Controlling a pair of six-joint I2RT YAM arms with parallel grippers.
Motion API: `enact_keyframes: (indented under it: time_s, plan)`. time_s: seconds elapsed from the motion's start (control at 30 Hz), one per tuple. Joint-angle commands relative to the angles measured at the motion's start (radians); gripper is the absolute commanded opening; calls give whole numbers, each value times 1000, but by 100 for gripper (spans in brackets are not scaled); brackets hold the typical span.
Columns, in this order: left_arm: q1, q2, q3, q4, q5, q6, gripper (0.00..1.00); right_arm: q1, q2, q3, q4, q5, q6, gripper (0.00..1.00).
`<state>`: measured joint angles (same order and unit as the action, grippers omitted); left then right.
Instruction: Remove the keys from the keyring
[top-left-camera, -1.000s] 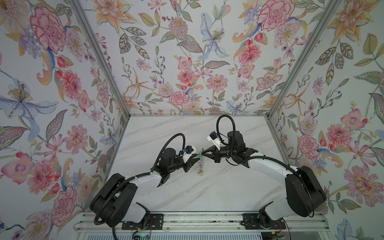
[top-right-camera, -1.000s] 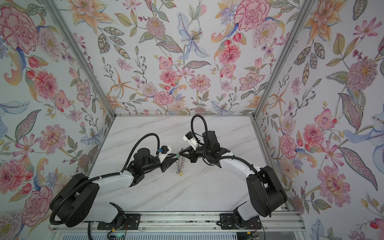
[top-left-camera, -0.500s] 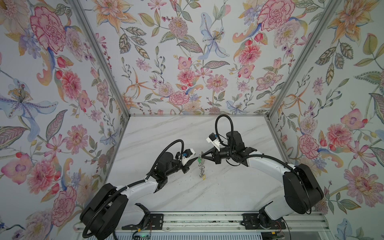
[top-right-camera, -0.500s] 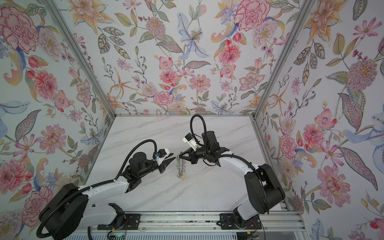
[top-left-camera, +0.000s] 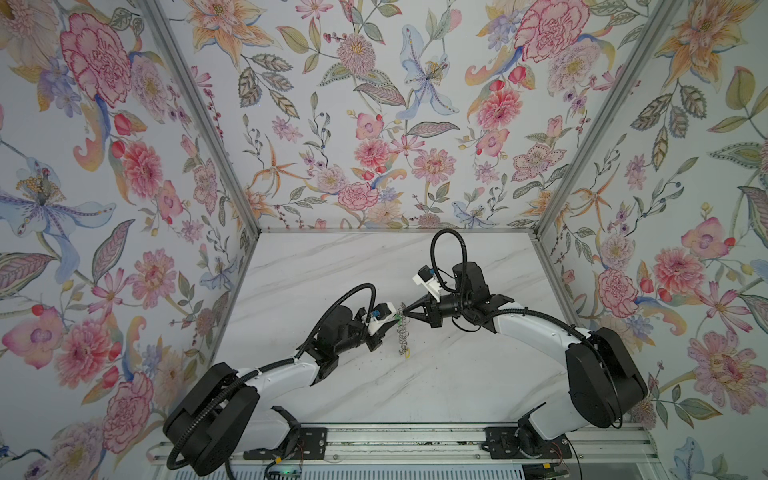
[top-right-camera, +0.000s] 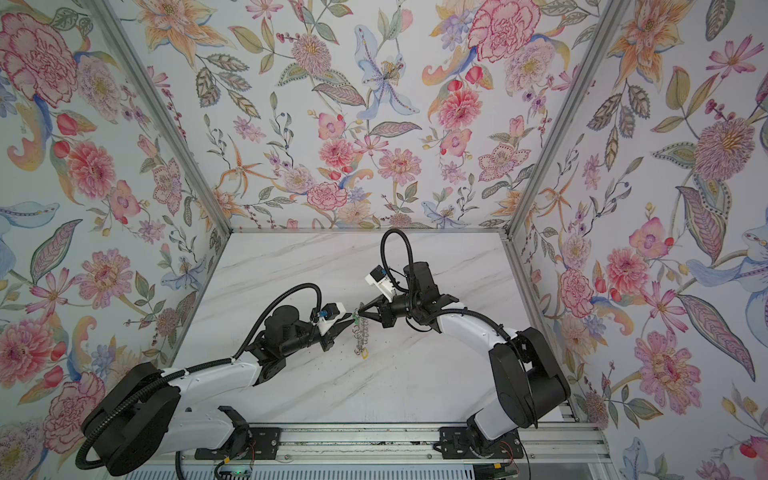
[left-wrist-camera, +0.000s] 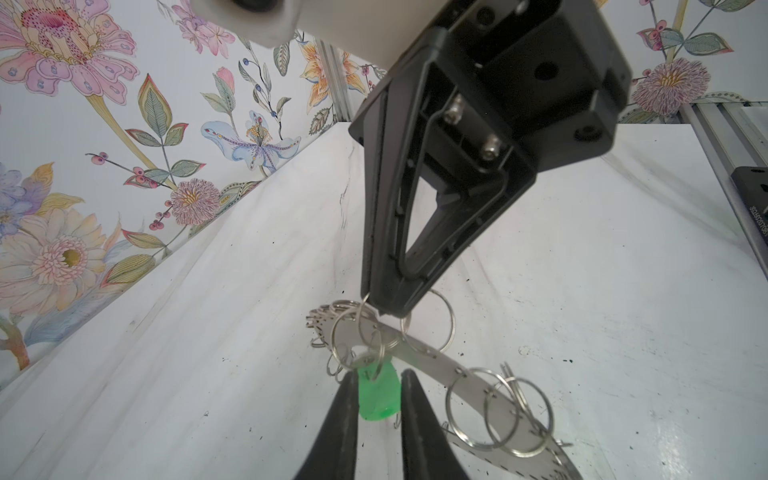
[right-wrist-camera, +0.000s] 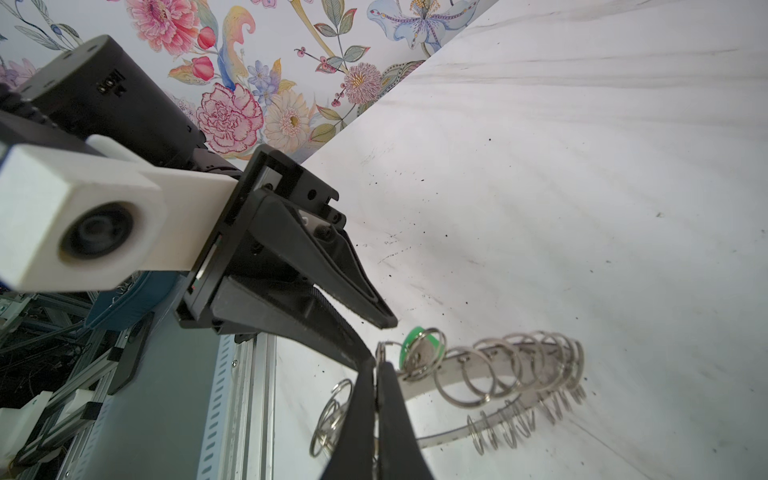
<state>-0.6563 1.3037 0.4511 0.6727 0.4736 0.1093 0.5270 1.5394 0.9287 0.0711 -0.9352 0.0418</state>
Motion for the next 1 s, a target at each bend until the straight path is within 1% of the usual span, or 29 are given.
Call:
enact_keyframes:
  time_s: [0.0,0.07,0.2,0.33,0.4,0.47,0.63,0.67,0.7,0.9,0.97]
  plan:
    - [-16,12,27,-6,-7,13,21,5,-4,26,20,-24,4,0]
    - [-17,12,32,-15,-5,13,20,11,-2,27,16,-24,0,0]
    - [-21,8,29,-19,-16,36,12,12,0,29,16,-17,3,0]
    - [-21,9,35,-28,-13,38,7,14,-6,29,15,-16,0,0]
    - [-22,6,32,-30,-24,42,2,14,-6,31,10,-12,0,0]
    - [-22,3,32,-32,-37,44,0,17,-10,34,-5,-3,-8,0]
    - [-21,-26,14,-27,-115,43,0,30,-41,14,-51,96,-56,0]
    - [-22,-33,7,-18,-123,39,0,39,-55,5,-59,135,-71,0]
    - [-22,-41,2,-10,-122,37,0,51,-70,-6,-64,183,-87,0]
    - [-23,-72,-35,39,-117,30,0,109,-120,-73,-3,362,-116,0]
    - [-23,-71,-35,47,-104,27,0,112,-117,-83,25,352,-108,0]
